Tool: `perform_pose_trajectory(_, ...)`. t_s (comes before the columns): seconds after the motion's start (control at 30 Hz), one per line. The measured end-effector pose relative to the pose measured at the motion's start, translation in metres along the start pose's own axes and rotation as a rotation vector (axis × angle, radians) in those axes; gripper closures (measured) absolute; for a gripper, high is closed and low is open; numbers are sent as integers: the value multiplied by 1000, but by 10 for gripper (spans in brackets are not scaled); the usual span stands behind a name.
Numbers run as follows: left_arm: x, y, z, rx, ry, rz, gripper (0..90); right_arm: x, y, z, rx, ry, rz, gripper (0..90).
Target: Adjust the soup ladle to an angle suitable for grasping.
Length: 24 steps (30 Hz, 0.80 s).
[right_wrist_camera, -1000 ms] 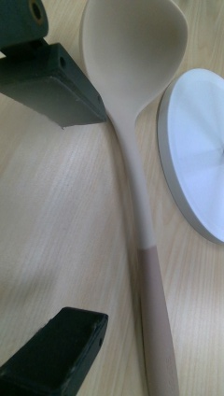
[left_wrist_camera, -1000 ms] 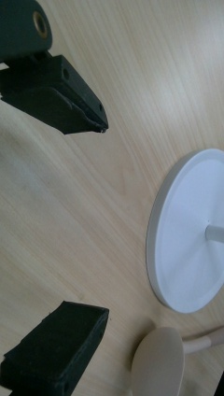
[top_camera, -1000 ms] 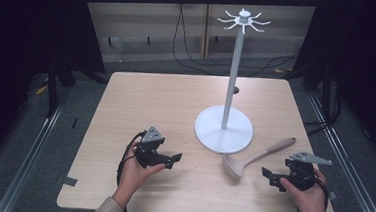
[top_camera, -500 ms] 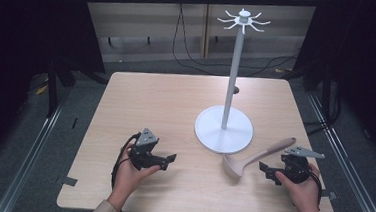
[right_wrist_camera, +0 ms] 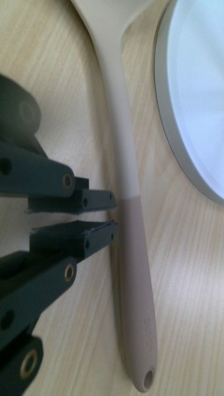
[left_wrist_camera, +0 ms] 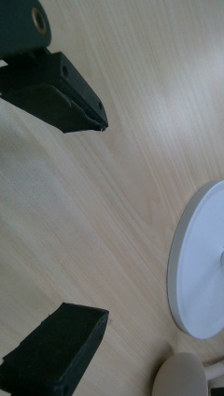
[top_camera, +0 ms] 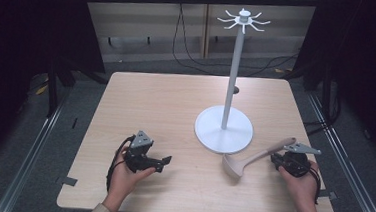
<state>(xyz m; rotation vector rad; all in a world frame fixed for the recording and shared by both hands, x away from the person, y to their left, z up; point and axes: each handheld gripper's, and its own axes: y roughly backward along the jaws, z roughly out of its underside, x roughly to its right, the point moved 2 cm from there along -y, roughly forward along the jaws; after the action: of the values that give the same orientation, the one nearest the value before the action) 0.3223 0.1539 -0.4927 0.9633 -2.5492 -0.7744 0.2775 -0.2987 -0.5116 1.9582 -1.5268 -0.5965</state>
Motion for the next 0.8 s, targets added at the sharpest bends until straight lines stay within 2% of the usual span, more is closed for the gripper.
perform_pose_trajectory(0.17,1,3,1,6,-5,-5,81,3,-5,-1,-10,-3,31,900)
perform_pose_trajectory(0.37,-2,9,4,10,8,-16,82,12,-11,-2,-30,-11,114,900)
perform_pose_trajectory(0.43,-2,10,5,8,8,-17,82,14,-12,-3,-30,-6,127,900)
perform_pose_trajectory(0.5,-2,11,5,11,10,-19,82,19,-14,-4,-33,-23,146,900)
perform_pose_trajectory(0.63,-2,12,6,9,11,-17,82,23,-16,-6,-33,-32,147,900)
perform_pose_trajectory(0.8,-2,11,3,23,21,-10,82,26,-22,-10,-24,-18,134,900)
